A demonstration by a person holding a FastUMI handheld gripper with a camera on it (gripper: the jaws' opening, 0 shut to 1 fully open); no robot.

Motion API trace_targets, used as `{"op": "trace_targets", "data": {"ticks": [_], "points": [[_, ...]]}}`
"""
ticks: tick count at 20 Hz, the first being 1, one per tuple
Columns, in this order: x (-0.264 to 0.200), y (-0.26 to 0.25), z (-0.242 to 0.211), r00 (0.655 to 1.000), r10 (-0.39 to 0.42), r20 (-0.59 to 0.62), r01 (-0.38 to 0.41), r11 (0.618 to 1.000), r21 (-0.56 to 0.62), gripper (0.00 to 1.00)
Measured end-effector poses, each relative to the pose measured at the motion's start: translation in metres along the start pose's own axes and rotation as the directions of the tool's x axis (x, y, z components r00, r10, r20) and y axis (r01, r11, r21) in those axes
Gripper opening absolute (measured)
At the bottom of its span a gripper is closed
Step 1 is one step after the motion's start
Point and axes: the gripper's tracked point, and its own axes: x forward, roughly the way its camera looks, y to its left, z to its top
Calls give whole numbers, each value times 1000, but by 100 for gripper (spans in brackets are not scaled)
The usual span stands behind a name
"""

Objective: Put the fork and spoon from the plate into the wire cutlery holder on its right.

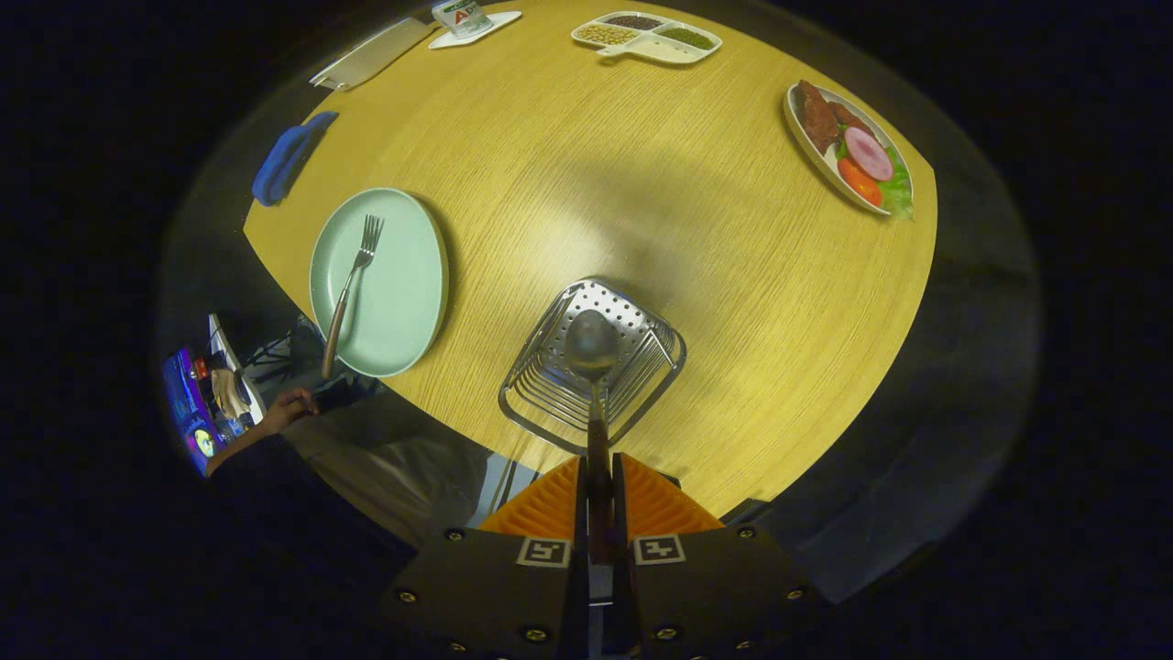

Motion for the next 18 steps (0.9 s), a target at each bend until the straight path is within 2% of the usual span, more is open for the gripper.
{"op": "trace_targets", "data": {"ticks": [5, 10, 14, 18], "points": [[-25, -2, 9, 993, -5, 117, -1, 999, 49, 12], [-49, 24, 4, 974, 21, 225, -43, 995, 95, 12], [-52, 72, 5, 954, 72, 293, -105, 989, 100, 12], [-40, 131, 6, 944, 144, 297, -164, 986, 41, 12]]}}
